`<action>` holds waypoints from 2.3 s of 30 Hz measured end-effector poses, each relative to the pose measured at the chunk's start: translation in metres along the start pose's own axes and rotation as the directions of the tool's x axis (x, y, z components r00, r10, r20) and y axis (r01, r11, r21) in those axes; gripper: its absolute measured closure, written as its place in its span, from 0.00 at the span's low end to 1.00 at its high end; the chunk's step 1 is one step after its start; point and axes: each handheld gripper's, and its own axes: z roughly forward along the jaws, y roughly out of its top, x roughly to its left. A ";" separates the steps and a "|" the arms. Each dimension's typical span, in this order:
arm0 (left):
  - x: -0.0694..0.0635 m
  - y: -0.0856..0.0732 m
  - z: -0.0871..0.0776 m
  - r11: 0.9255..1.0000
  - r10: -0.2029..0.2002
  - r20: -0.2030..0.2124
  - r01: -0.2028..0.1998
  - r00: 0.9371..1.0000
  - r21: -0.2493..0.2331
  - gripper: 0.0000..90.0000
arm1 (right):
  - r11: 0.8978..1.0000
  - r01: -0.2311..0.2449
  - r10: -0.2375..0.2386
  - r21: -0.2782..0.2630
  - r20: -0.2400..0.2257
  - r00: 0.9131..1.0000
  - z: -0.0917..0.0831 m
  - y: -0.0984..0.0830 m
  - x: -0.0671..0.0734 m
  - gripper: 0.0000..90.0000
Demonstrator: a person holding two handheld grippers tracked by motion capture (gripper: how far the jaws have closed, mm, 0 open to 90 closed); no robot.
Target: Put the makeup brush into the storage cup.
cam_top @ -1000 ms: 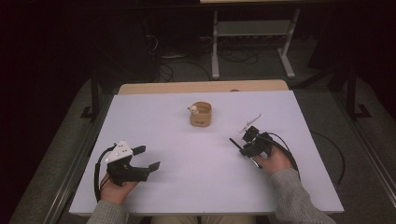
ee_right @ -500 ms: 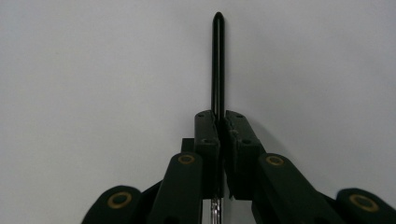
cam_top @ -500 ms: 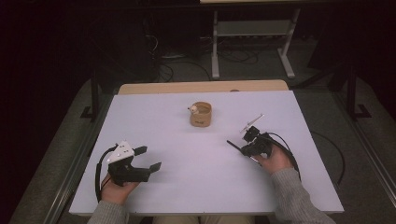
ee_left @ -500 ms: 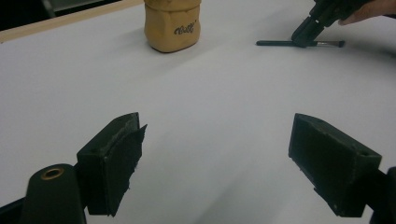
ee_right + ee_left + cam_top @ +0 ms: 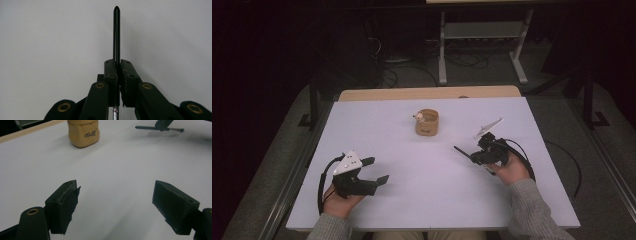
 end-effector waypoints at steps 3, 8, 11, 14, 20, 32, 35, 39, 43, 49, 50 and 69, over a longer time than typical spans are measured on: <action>-0.003 0.002 0.002 1.000 0.010 0.017 -0.010 1.000 0.002 0.24 | 1.000 0.011 -0.011 -0.012 -0.003 1.000 -0.009 0.001 0.002 0.93; -0.006 0.009 0.007 1.000 0.026 0.044 -0.026 0.999 0.010 0.25 | 0.998 0.046 -0.046 -0.053 -0.012 0.999 -0.024 0.007 0.007 0.93; -0.011 0.017 0.012 0.999 0.037 0.078 -0.039 0.996 0.020 0.26 | 0.994 0.076 -0.077 -0.079 -0.018 0.997 -0.038 0.017 0.018 0.93; -0.012 0.021 0.014 0.998 0.052 0.101 -0.055 0.994 0.028 0.28 | 0.989 0.110 -0.113 -0.095 -0.029 0.993 -0.047 0.026 0.027 0.93; -0.014 0.041 0.015 0.995 0.086 0.141 -0.093 0.986 0.043 0.28 | 0.965 0.230 -0.236 -0.129 -0.033 0.971 -0.063 0.045 0.044 0.93; -0.016 0.081 0.012 0.986 0.153 0.213 -0.163 0.965 0.033 0.35 | 0.924 0.358 -0.372 -0.131 -0.102 0.923 -0.063 0.065 0.070 0.93; -0.018 0.085 0.015 0.984 0.159 0.239 -0.173 0.958 0.037 0.38 | 0.916 0.384 -0.397 -0.112 -0.129 0.909 -0.056 0.067 0.076 0.93; -0.021 0.087 0.022 0.981 0.166 0.275 -0.187 0.947 0.053 0.39 | 0.901 0.421 -0.433 -0.100 -0.190 0.881 -0.040 0.070 0.086 0.93; -0.025 0.085 0.033 0.974 0.167 0.320 -0.206 0.933 0.092 0.37 | 0.888 0.448 -0.459 -0.100 -0.226 0.859 -0.030 0.069 0.093 0.93; -0.030 0.082 0.040 0.965 0.175 0.373 -0.233 0.911 0.117 0.46 | 0.871 0.480 -0.489 -0.106 -0.272 0.829 -0.014 0.068 0.102 0.93; -0.030 0.082 0.040 0.965 0.175 0.373 -0.233 0.911 0.117 0.48 | 0.871 0.480 -0.489 -0.106 -0.272 0.829 -0.014 0.068 0.102 0.93; -0.043 0.074 0.054 0.919 0.197 0.506 -0.338 0.839 0.203 0.76 | 0.837 0.530 -0.541 -0.132 -0.334 0.772 -0.001 0.068 0.117 0.93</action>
